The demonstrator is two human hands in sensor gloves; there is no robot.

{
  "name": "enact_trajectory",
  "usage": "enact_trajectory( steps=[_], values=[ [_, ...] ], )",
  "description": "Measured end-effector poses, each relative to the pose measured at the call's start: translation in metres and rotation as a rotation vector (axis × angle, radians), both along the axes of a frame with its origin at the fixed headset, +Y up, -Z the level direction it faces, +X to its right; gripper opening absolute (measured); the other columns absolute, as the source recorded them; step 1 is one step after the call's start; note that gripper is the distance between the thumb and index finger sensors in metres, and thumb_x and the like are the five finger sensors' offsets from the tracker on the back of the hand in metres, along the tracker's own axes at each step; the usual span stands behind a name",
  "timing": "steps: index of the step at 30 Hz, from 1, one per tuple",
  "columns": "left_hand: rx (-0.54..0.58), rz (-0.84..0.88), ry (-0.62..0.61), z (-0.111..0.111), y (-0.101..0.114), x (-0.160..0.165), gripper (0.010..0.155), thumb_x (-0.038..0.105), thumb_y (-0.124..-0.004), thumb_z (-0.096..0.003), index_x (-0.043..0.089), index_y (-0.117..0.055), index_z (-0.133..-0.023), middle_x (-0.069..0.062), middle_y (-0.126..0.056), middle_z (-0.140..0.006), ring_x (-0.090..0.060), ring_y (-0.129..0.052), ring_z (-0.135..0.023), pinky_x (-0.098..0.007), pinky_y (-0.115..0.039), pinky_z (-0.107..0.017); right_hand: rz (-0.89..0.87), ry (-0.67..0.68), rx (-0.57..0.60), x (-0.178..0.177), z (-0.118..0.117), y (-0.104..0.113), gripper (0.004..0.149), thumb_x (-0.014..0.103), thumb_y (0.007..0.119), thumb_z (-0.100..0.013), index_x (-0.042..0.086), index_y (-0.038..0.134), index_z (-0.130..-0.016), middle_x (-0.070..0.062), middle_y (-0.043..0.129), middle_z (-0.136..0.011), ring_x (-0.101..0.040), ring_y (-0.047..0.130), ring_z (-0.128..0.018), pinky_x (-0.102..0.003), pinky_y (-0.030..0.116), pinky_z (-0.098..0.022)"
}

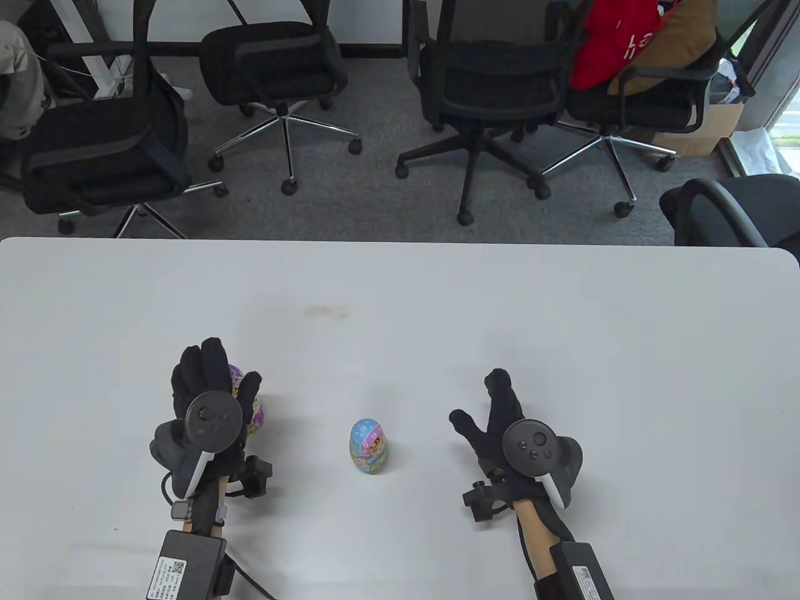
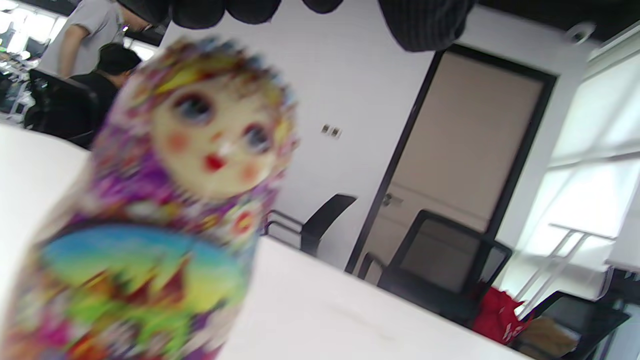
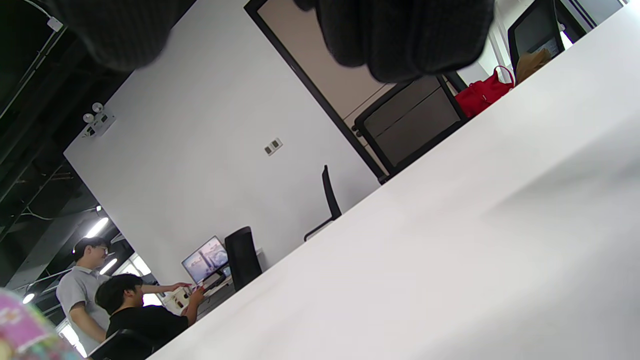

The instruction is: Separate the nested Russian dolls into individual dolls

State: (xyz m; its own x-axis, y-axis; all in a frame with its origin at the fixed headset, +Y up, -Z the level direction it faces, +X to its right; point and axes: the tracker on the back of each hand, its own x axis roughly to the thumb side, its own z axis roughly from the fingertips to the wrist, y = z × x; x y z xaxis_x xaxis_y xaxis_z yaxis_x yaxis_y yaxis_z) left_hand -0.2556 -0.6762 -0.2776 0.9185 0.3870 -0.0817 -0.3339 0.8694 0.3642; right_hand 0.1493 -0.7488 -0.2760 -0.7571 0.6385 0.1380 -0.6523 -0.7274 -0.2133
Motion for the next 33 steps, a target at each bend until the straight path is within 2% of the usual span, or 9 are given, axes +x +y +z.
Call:
enact_trajectory(
  steps=[4, 7, 11, 17, 23, 26, 33],
  values=[
    [0.03, 0.01, -0.102, 0.007, 0.015, 0.018, 0.077, 0.048, -0.067, -0.0573, 0.012, -0.043, -0.121, -0.027, -0.048, -0.121, -0.054, -0.057, -0.107, -0.064, -0.057, -0.077, -0.003, 0.014, -0.005, -0.002, 0.0, -0.001, 0.092, 0.055, 0.069, -0.048, 0.002, 0.025, -0.11, -0.024, 0.049, -0.11, -0.046, 0.061, -0.095, -0.056, 0.06, -0.071],
    [0.018, 0.03, -0.183, 0.008, 0.017, 0.034, 0.075, 0.048, -0.067, -0.0574, 0.012, -0.046, -0.12, -0.026, -0.051, -0.121, -0.053, -0.06, -0.106, -0.063, -0.059, -0.076, 0.007, 0.025, -0.007, -0.006, 0.0, -0.001, 0.092, 0.055, 0.069, -0.048, 0.002, 0.025, -0.11, -0.025, 0.048, -0.11, -0.046, 0.06, -0.095, -0.056, 0.06, -0.071],
    [-0.021, -0.013, -0.28, 0.008, 0.008, 0.063, 0.073, 0.048, -0.066, -0.0574, 0.013, -0.05, -0.119, -0.025, -0.056, -0.119, -0.051, -0.065, -0.104, -0.062, -0.063, -0.075, 0.016, 0.039, -0.016, -0.01, 0.0, -0.002, 0.092, 0.054, 0.069, -0.048, 0.002, 0.026, -0.11, -0.025, 0.049, -0.11, -0.047, 0.06, -0.095, -0.056, 0.06, -0.071],
    [-0.139, -0.05, -0.434, 0.008, -0.011, 0.104, 0.071, 0.049, -0.066, -0.0572, 0.014, -0.054, -0.118, -0.023, -0.06, -0.118, -0.051, -0.068, -0.103, -0.061, -0.065, -0.074, 0.026, 0.05, -0.028, -0.012, -0.001, -0.004, 0.09, 0.053, 0.069, -0.048, 0.002, 0.027, -0.11, -0.025, 0.049, -0.109, -0.047, 0.061, -0.095, -0.056, 0.06, -0.071],
    [-0.242, -0.044, -0.553, 0.009, -0.023, 0.123, 0.071, 0.05, -0.065, -0.0571, 0.015, -0.055, -0.118, -0.022, -0.064, -0.117, -0.049, -0.071, -0.102, -0.06, -0.067, -0.072, 0.031, 0.045, -0.032, -0.012, 0.0, -0.004, 0.09, 0.053, 0.069, -0.048, 0.002, 0.028, -0.11, -0.025, 0.05, -0.109, -0.047, 0.061, -0.095, -0.056, 0.061, -0.071],
    [-0.347, -0.057, -0.608, 0.008, -0.029, 0.131, 0.072, 0.051, -0.064, -0.0569, 0.015, -0.055, -0.118, -0.022, -0.065, -0.116, -0.049, -0.073, -0.101, -0.059, -0.068, -0.071, 0.03, 0.047, -0.034, -0.012, 0.0, -0.005, 0.09, 0.053, 0.069, -0.049, 0.002, 0.028, -0.11, -0.025, 0.05, -0.109, -0.047, 0.061, -0.095, -0.056, 0.061, -0.071],
    [-0.442, -0.161, -0.628, 0.006, -0.045, 0.143, 0.072, 0.05, -0.066, -0.0559, 0.014, -0.056, -0.117, -0.021, -0.067, -0.115, -0.044, -0.08, -0.096, -0.053, -0.075, -0.067, 0.042, 0.067, -0.045, -0.017, 0.0, -0.007, 0.09, 0.053, 0.069, -0.048, 0.002, 0.028, -0.11, -0.025, 0.05, -0.109, -0.047, 0.061, -0.095, -0.056, 0.061, -0.071]
  ],
)
